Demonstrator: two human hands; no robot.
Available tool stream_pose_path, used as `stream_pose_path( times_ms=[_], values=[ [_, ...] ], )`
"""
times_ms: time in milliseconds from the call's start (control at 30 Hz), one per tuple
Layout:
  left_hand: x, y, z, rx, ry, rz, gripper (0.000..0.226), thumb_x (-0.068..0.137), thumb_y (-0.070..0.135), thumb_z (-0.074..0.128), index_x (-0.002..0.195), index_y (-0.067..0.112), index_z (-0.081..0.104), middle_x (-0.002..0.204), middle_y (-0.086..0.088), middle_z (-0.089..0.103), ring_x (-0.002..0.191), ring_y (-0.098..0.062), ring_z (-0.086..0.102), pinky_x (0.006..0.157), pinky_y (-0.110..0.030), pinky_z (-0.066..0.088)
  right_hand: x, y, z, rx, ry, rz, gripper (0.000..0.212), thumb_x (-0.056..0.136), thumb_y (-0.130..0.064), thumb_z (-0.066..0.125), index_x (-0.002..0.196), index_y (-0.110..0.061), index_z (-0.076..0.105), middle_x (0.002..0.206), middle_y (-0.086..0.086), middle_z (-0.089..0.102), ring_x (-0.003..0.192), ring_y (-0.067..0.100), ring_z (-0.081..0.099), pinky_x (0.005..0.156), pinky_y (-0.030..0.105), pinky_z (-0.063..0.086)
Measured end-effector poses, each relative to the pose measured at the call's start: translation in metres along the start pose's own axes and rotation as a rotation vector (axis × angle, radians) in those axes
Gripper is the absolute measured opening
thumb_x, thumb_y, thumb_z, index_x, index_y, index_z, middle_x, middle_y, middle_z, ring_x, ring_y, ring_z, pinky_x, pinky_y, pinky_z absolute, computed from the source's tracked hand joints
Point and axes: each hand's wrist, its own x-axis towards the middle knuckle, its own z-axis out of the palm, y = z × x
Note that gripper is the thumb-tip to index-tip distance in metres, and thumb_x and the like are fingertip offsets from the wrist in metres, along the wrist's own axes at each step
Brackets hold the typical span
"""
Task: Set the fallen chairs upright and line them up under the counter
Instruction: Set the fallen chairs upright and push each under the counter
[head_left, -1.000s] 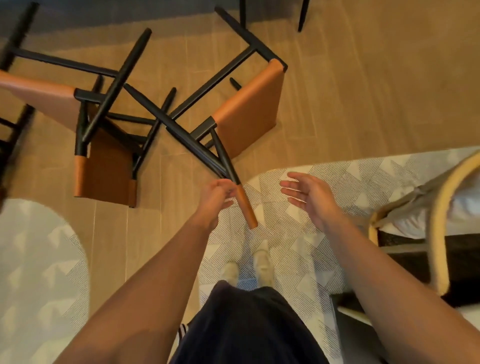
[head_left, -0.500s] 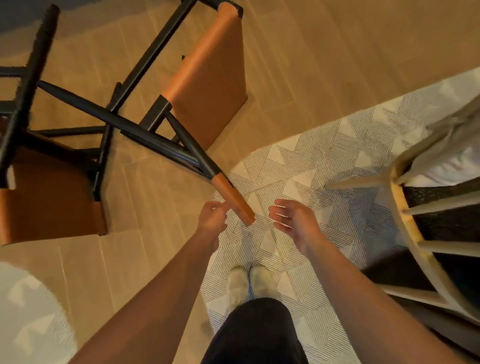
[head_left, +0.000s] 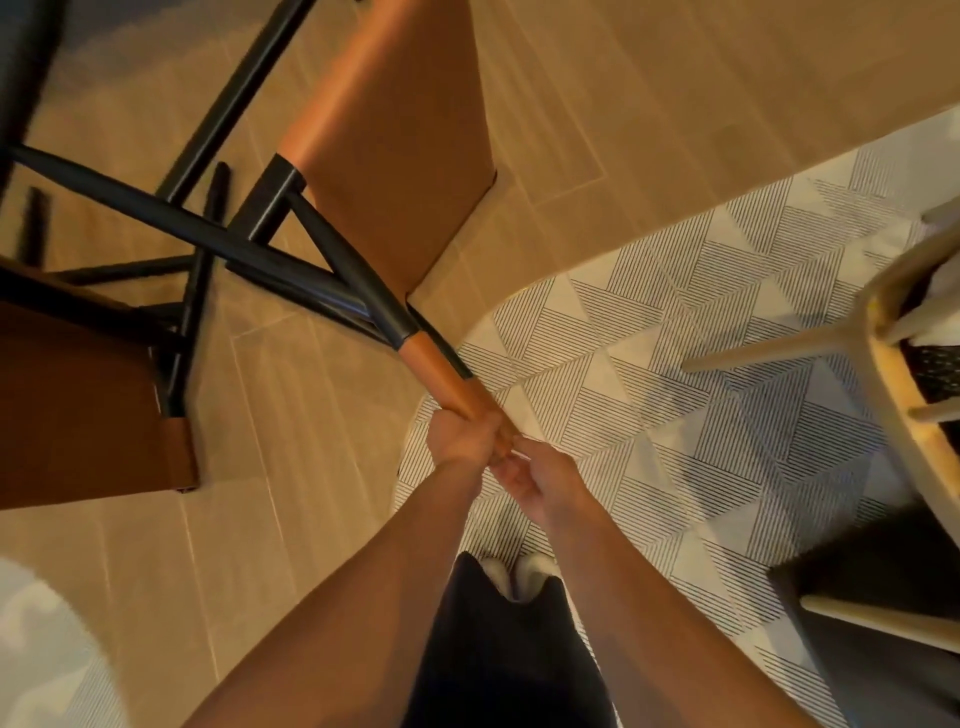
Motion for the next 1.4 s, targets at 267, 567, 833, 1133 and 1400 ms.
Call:
stream_pose_path(
  times_ms=[267,567,833,1133,1400],
  values=[
    [-0.017,0.037,-0.013,-0.021,0.009,0.010,0.011,0.077,0.007,0.068,0.077,0.007,0.057,0.079,-0.016,0.065,0.075,-0.034,0.068,0.069,-0.044,0.059,-0.031,-0.015,0.028,0.141,0.019,0.062,0.048,0.084,0.011,0.057,0.131,0.007,0.047,0.113,0.025,0.060,0.099,0.031,0.062,0.069,0.030,0.053],
    [-0.066,0.075,-0.037,-0.027,-0.008,-0.015,0.012,0.077,0.009,0.069,0.078,0.007,0.057,0.076,-0.015,0.063,0.073,-0.034,0.067,0.070,-0.051,0.059,-0.099,-0.033,0.050,0.197,0.026,0.119,0.024,0.086,0.007,0.052,0.110,0.005,0.054,0.108,0.022,0.057,0.079,0.022,0.058,0.049,0.021,0.050],
    [-0.100,0.128,-0.064,-0.069,-0.056,-0.028,0.013,0.081,0.006,0.067,0.081,0.006,0.055,0.077,-0.016,0.062,0.063,-0.028,0.064,0.057,-0.043,0.060,-0.143,-0.043,0.076,0.253,-0.045,0.101,0.006,0.090,0.006,0.052,0.091,0.002,0.057,0.083,0.014,0.061,0.073,0.018,0.057,0.060,0.021,0.048],
    [-0.141,0.240,-0.101,-0.197,-0.198,-0.075,0.020,0.085,0.004,0.064,0.088,0.004,0.043,0.083,-0.017,0.055,0.071,-0.029,0.063,0.041,-0.043,0.054,-0.193,-0.099,0.140,0.398,-0.187,0.014,0.018,0.099,-0.002,0.041,0.096,0.007,0.055,0.092,0.024,0.062,0.091,0.034,0.062,0.058,0.038,0.059],
    [-0.149,0.345,-0.135,-0.313,-0.298,-0.162,0.029,0.091,0.009,0.060,0.109,0.006,0.038,0.106,-0.018,0.045,0.115,-0.039,0.055,0.084,-0.045,0.054,-0.225,-0.164,0.214,0.313,-0.246,-0.040,0.036,0.101,-0.004,0.034,0.130,0.018,0.041,0.133,0.032,0.049,0.123,0.041,0.051,0.085,0.045,0.052]
  ],
)
